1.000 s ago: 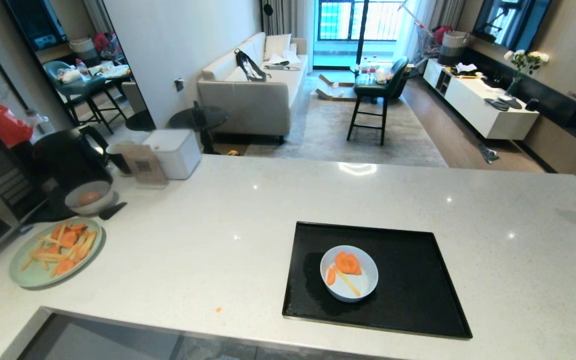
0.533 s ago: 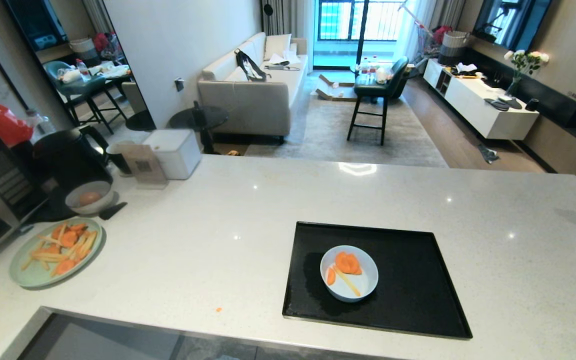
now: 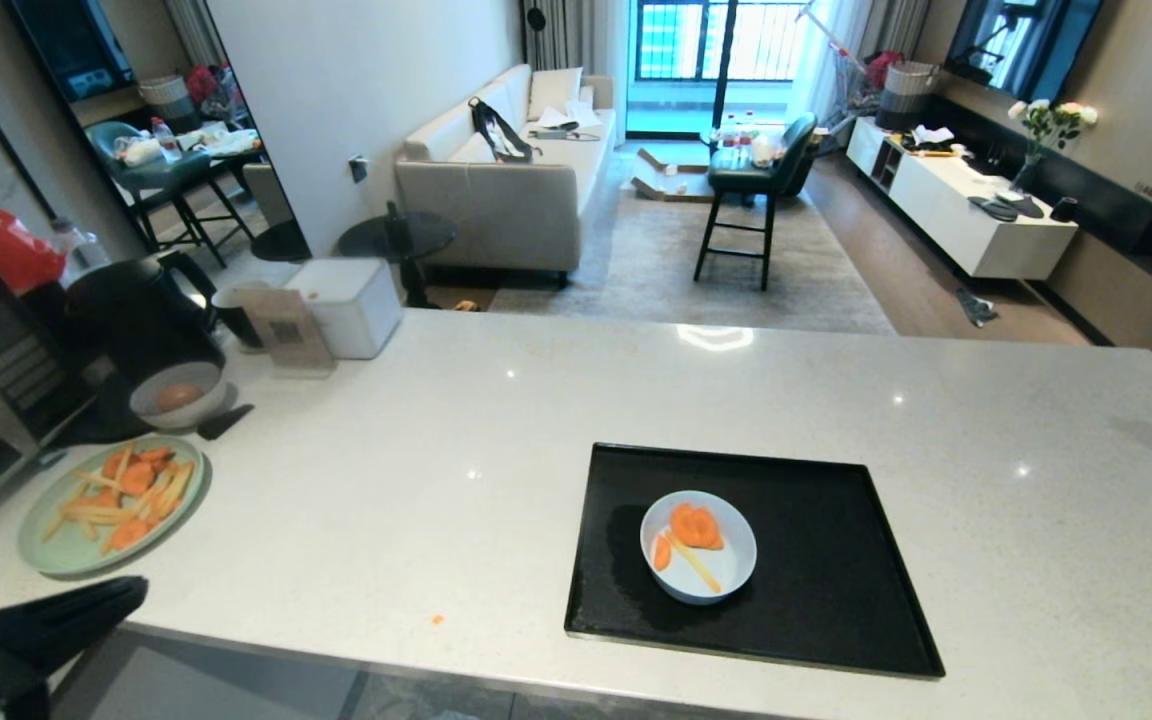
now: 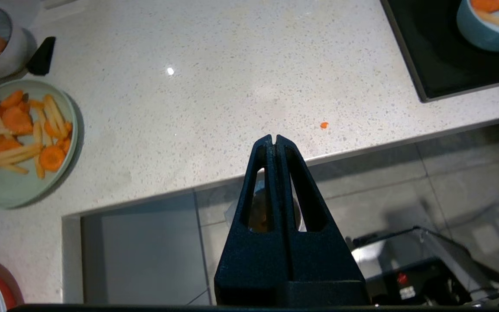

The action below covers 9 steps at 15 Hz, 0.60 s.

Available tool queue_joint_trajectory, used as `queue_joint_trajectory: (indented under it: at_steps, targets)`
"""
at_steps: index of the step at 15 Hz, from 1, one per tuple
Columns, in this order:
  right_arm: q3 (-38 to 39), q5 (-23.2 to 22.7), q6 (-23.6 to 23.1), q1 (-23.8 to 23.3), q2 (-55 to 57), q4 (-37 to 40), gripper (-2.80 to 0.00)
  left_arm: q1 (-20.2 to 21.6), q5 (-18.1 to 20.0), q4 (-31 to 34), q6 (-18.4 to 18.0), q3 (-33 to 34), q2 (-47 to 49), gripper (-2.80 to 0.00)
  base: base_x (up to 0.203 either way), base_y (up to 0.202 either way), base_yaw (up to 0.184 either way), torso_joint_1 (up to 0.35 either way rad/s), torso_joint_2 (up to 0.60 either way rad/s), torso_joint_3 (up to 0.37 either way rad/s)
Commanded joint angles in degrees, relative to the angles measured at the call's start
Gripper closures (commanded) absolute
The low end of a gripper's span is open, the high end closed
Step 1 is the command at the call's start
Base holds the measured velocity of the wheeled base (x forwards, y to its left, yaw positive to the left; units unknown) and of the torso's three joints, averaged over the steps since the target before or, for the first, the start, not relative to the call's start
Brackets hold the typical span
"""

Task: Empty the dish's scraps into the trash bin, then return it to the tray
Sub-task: Pick up the bowl with leftover food

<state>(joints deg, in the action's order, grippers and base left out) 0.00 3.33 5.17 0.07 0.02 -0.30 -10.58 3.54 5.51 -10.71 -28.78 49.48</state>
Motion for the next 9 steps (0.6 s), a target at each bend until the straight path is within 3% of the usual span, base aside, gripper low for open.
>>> queue_joint_trajectory:
  at_steps: [1,5,9]
  targets:
    - [0.00,0.01,0.02,0.01,-0.02,-0.05,0.00,-5.10,-4.20,0.07,-1.14,-7.85,18.70,0.00,0.000,0.000,0.000,0.000,0.00,0.000]
    - [0.00,0.10,0.02,0.01,-0.02,0.04,0.00,-13.18,-13.59,0.13,-2.19,-20.36,35.63,0.00,0.000,0.000,0.000,0.000,0.00,0.000]
    - [0.00,0.01,0.02,0.01,-0.02,0.04,0.00,-20.62,-19.14,0.12,-2.54,-27.02,46.55,0.00,0.000,0.000,0.000,0.000,0.00,0.000]
